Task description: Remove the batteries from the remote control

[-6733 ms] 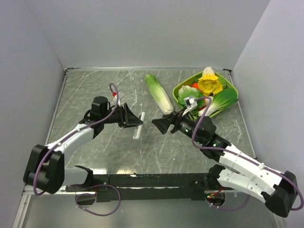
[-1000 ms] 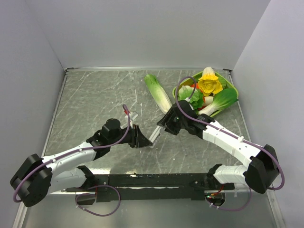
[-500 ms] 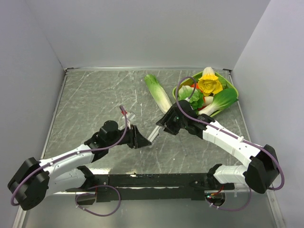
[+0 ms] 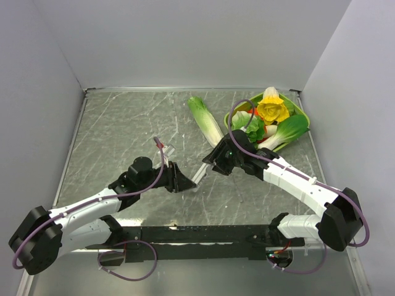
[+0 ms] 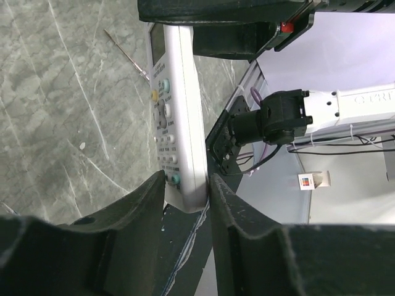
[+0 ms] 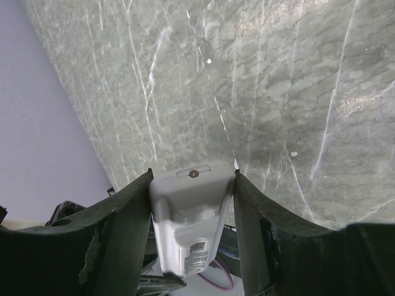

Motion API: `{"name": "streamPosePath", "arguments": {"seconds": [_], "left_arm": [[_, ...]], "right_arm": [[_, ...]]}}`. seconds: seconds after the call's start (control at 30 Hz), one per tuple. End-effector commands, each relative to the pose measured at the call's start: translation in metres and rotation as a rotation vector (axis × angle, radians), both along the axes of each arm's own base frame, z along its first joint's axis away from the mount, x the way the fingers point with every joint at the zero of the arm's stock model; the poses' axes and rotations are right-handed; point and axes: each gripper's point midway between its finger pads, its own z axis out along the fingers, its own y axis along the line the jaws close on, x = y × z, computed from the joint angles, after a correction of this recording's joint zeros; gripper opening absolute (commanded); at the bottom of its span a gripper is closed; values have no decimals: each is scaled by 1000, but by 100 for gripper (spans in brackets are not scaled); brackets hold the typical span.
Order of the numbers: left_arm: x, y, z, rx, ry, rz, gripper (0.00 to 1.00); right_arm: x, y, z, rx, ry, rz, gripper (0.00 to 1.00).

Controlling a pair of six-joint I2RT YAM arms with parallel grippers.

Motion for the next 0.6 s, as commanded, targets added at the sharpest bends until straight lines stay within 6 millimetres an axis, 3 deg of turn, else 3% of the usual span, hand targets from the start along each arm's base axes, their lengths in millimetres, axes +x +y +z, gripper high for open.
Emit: {"name": "streamPosePath", "arguments": {"seconds": [0.0,0.03,0.17,0.23,0.3,0.37,0.4,0.43,0.57], "left_arm": [[3,0,5,-10,-51,9,35],[3,0,4,-9,-50,11,32],[4,-1,1,1,-39,7,4],[3,-3,5,-14,-10,4,1],[0,-7,9,-43,29,-9,1],[2,-9,12,-44,57,-7,1],[2,-9,4,-16,94,-4,1],[5,-11,8,-19,94,-4,1],[6,-6,10,-53,138,1,1]], "right_arm": [[3,4,0,35,15,-14,0],[3,4,0,35,17,-15,0],[3,7,-2,49,20,11,0],[8,15,3,85,-28,52,1],[5,14,-3,87,-43,98,13],[6,11,-8,94,-73,129,32],[5,10,-5,107,-97,145,40],[2,8,-10,94,-108,158,53],[-6,-13,-21,-37,-188,233,74]]}}
